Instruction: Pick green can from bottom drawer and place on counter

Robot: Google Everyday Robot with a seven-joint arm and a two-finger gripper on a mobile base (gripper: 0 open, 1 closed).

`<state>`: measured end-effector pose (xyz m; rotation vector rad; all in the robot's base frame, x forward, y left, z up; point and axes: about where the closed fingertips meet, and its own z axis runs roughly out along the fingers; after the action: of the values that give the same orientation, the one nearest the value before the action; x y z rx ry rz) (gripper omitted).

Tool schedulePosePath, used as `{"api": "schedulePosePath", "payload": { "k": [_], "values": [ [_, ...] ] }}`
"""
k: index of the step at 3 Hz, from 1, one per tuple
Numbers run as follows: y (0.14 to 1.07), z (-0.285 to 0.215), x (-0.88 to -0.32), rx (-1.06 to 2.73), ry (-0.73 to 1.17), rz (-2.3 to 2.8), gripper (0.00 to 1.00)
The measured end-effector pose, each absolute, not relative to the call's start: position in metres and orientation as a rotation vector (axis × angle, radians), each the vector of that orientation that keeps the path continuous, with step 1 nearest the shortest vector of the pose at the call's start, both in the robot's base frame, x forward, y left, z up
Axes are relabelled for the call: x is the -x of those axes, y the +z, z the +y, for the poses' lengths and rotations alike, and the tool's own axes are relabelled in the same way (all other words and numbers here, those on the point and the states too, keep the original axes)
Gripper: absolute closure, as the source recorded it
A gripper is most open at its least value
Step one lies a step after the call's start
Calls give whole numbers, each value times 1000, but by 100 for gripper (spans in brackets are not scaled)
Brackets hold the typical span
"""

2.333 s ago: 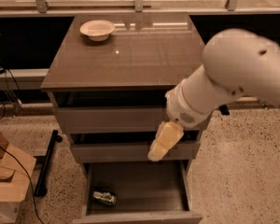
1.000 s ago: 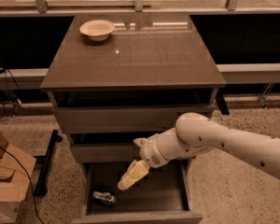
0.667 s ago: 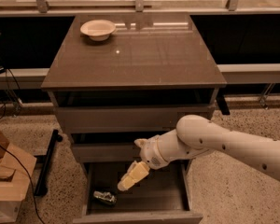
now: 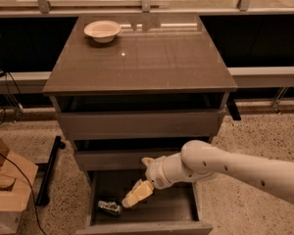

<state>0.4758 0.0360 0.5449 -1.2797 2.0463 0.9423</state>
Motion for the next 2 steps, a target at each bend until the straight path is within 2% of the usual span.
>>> {"api": "schedulePosePath", "payload": {
  "k": [2],
  "values": [
    [468, 29, -505, 1063, 1071, 1951, 0]
  ]
}}
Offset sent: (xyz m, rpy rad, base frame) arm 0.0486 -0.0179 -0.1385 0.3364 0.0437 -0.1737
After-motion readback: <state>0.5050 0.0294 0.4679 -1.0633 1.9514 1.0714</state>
